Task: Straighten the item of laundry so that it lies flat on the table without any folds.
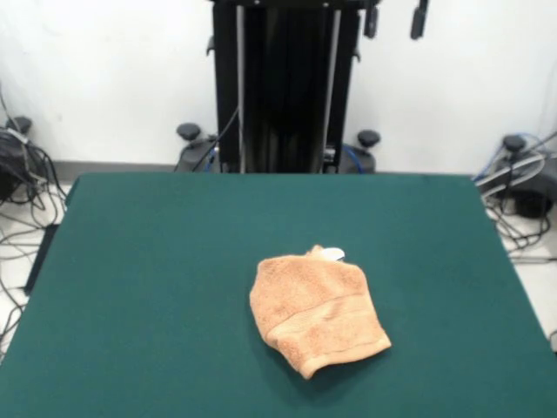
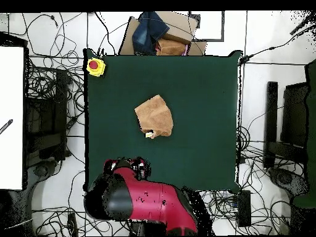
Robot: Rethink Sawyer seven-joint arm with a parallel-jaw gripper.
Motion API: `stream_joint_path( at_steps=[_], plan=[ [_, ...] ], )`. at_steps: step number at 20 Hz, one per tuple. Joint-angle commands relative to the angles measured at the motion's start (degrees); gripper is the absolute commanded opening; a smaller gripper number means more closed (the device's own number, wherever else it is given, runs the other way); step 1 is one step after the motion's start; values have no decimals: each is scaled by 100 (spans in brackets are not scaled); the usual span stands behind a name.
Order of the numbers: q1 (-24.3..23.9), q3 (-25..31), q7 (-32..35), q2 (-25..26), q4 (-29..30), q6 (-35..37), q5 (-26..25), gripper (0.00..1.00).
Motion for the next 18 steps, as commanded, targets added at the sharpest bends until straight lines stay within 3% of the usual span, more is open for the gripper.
stream_joint_path(
  at_steps=[1, 12, 18],
  plan=[
    [-188, 565, 564, 1219, 10, -1063, -381, 100],
    [-484, 584, 524, 2359, -610, -1815, -713, 100],
    [-574, 545, 568, 2658, -850, -1990, -847, 100]
  ],
)
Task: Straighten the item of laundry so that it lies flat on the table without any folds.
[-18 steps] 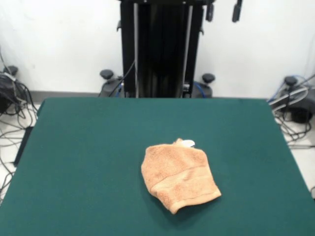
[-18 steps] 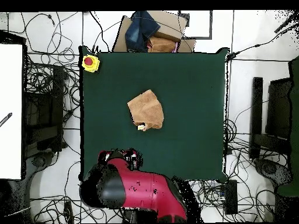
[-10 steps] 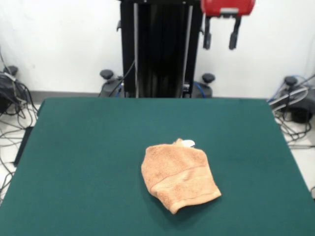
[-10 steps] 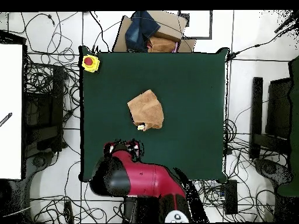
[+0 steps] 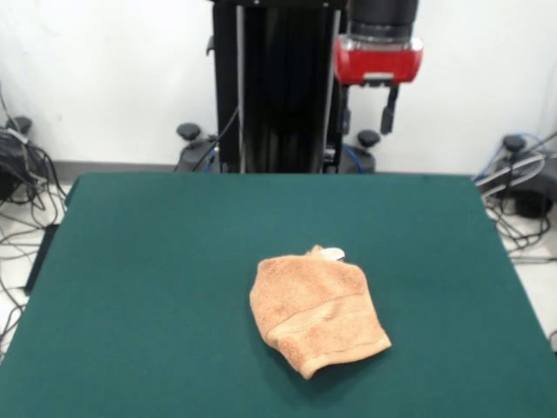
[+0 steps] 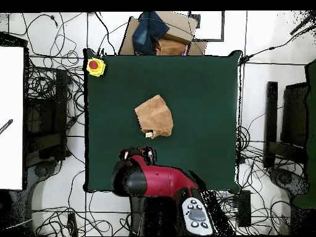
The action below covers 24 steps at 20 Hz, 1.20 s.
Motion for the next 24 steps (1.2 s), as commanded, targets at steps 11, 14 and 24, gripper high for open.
stream_joint_path(
  at_steps=[11, 14, 24],
  plan=[
    [-165, 412, 697, 934, -698, -762, -677, 100],
    [-195, 485, 634, 918, -773, -546, -673, 100],
    [-301, 458, 368, 1300, -1553, 151, -496, 100]
  ],
)
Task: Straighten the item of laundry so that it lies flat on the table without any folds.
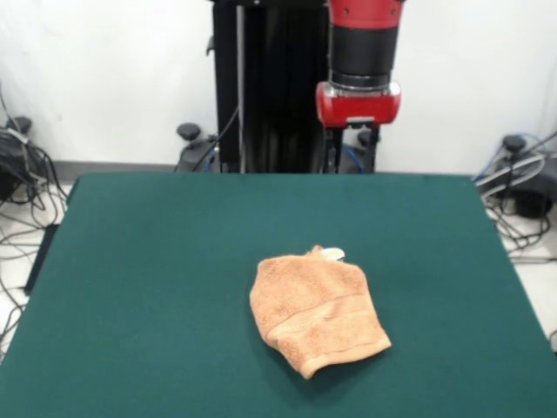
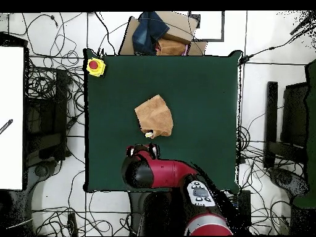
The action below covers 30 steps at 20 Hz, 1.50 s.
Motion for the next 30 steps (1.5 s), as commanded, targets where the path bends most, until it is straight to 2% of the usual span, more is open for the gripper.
stream_joint_path(
  at_steps=[1, 13, 18, 22, 24, 30],
  plan=[
    [-123, 439, 363, 487, -1164, 633, 23, 100],
    [-14, -130, 629, 1850, -3016, 1411, 661, 100],
    [27, -304, 772, 2054, -3231, 1283, 676, 100],
    [182, -645, 945, 2287, -3271, 1298, 726, 100],
    [194, -689, 873, 2416, -3275, 1662, 753, 100],
    [178, -796, 728, 2433, -3230, 1760, 625, 100]
  ],
)
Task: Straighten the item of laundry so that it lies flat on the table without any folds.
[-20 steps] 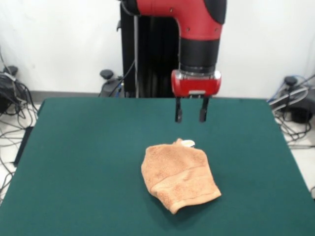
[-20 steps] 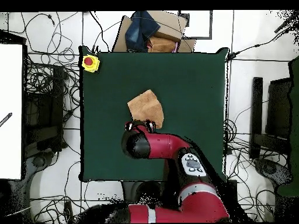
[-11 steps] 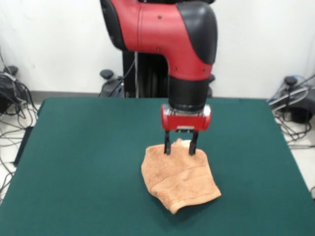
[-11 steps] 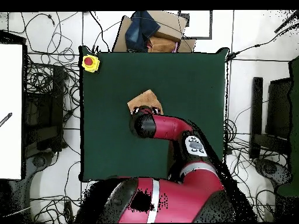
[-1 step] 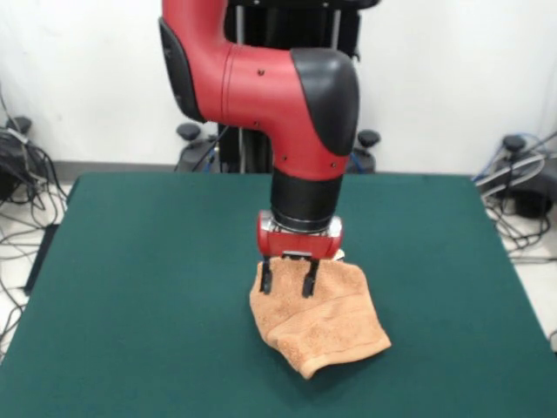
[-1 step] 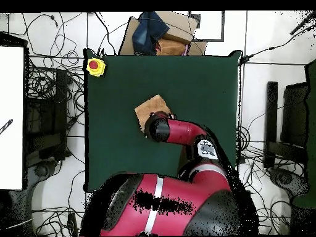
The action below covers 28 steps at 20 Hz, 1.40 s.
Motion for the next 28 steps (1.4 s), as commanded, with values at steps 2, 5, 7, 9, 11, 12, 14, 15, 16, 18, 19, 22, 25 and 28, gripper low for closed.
stream_joint_path(
  at_steps=[2, 5, 7, 9, 11, 12, 14, 15, 16, 18, 19, 22, 25, 28],
  plan=[
    [72, -209, 745, 250, -123, 770, 76, 100],
    [122, -208, 845, 286, -92, 690, 100, 100],
    [204, -252, 931, 387, -136, 598, 132, 100],
    [211, -243, 951, 494, -196, 513, 153, 100],
    [213, -233, 953, 567, -254, 455, 165, 100],
    [234, -251, 985, 581, -242, 389, 169, 100],
    [295, -288, 1068, 630, -249, 282, 200, 100],
    [321, -293, 1096, 677, -277, 254, 222, 100],
    [348, -295, 1136, 718, -290, 224, 251, 100],
    [396, -294, 1215, 775, -294, 162, 307, 100],
    [427, -293, 1256, 797, -283, 123, 340, 100],
    [516, -271, 1389, 845, -211, -51, 445, 100],
    [588, -229, 1493, 836, -131, -154, 567, 100],
    [561, -120, 1478, 735, 29, -166, 625, 100]
  ],
)
